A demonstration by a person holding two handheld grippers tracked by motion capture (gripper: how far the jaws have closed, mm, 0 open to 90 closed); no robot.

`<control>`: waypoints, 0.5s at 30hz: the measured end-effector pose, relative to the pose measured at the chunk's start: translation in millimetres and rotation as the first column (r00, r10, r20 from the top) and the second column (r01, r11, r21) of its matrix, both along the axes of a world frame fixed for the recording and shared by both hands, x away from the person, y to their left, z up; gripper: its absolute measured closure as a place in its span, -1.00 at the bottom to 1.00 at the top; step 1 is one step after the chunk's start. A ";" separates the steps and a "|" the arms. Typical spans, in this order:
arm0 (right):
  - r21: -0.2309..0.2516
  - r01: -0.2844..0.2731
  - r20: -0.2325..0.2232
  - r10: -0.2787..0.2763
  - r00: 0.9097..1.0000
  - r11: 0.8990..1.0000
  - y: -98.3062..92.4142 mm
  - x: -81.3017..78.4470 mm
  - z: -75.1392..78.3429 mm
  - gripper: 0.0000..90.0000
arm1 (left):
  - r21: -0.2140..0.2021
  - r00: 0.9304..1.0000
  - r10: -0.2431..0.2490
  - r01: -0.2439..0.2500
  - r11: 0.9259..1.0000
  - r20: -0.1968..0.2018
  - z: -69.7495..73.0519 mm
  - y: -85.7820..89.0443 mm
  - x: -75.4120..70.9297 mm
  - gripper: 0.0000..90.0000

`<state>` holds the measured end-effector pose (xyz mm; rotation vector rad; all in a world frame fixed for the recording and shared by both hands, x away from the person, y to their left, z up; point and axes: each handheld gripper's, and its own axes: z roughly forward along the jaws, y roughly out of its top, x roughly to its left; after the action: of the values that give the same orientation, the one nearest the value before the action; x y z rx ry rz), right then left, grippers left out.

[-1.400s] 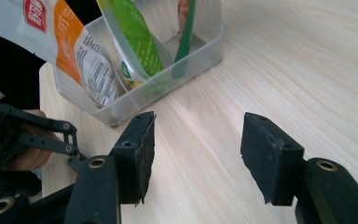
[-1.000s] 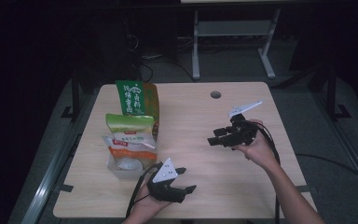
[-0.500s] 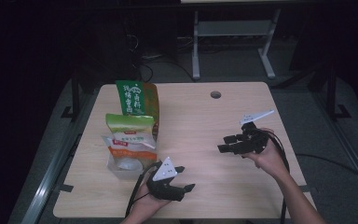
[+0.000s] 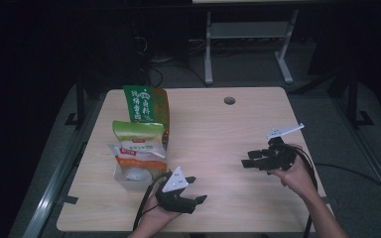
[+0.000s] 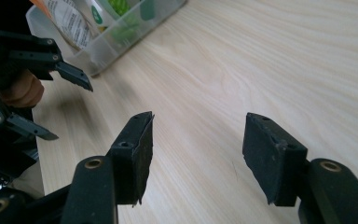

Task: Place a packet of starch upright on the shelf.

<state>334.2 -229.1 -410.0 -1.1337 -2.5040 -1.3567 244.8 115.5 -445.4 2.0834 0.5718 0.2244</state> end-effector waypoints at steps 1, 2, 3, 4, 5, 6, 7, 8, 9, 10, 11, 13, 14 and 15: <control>0.000 0.002 -0.006 -0.002 1.000 1.000 -1.7 -1.1 -1.1 -0.07 | 0.001 1.000 0.000 0.000 1.000 0.000 0.0 0.3 0.1 -0.32; -0.002 0.005 -0.008 -0.005 1.000 1.000 -3.6 -2.0 -2.4 -0.07 | 0.000 1.000 0.004 -0.004 1.000 -0.002 -0.2 0.3 -0.1 -0.32; 0.001 0.010 -0.012 -0.010 1.000 1.000 -5.3 -3.1 -3.5 -0.07 | 0.000 1.000 0.006 -0.006 1.000 -0.003 -0.3 0.6 -0.1 -0.32; 0.002 0.012 -0.014 -0.012 1.000 1.000 -7.2 -4.0 -4.8 -0.07 | 0.001 1.000 0.006 -0.006 1.000 -0.001 -0.3 0.8 0.0 -0.32; 0.005 0.016 -0.014 -0.016 1.000 1.000 -9.0 -4.7 -6.1 -0.07 | 0.006 1.000 0.005 -0.005 1.000 -0.002 -0.1 1.1 0.0 -0.32; 0.011 0.023 -0.019 -0.023 1.000 1.000 -10.5 -5.7 -7.1 -0.07 | 0.007 1.000 0.005 -0.005 1.000 -0.002 -0.1 1.2 0.0 -0.32; 0.011 0.023 -0.019 -0.023 1.000 1.000 -12.3 -6.4 -8.1 -0.07 | 0.004 1.000 0.006 -0.006 1.000 0.000 -0.3 1.1 -0.1 -0.32; 0.015 0.026 -0.019 -0.026 0.999 1.000 -13.9 -7.4 -9.0 -0.07 | 0.003 1.000 0.007 -0.007 1.000 0.001 -0.3 1.0 -0.1 -0.32; 0.016 0.029 -0.019 -0.029 0.999 0.999 -14.9 -7.9 -9.9 -0.07 | 0.001 1.000 0.008 -0.008 1.000 0.001 -0.4 0.9 -0.3 -0.32; 0.017 0.032 -0.021 -0.032 0.999 0.999 -16.8 -9.3 -11.2 -0.07 | 0.000 1.000 0.009 -0.009 1.000 0.001 -0.4 0.9 -0.4 -0.32; 0.018 0.035 -0.022 -0.034 0.999 0.999 -18.2 -10.2 -12.4 -0.07 | 0.000 1.000 0.008 -0.008 1.000 0.001 -0.4 0.8 -0.6 -0.32; 0.018 0.037 -0.020 -0.036 0.999 0.999 -20.7 -11.9 -14.6 -0.07 | 0.002 1.000 0.007 -0.007 1.000 0.000 -0.4 0.9 -0.5 -0.32; 0.020 0.042 -0.024 -0.041 0.999 0.999 -22.2 -13.2 -15.5 -0.07 | 0.001 1.000 0.007 -0.007 1.000 0.001 -0.5 0.8 -0.5 -0.32; 0.023 0.047 -0.026 -0.047 0.999 0.999 -23.6 -14.3 -16.7 -0.08 | 0.002 1.000 0.006 -0.006 1.000 0.002 -0.5 0.8 -0.5 -0.32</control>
<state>319.9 -252.7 -426.7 -1.2047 -2.4522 -1.3706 244.3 116.3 -445.9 2.0832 0.5769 0.2304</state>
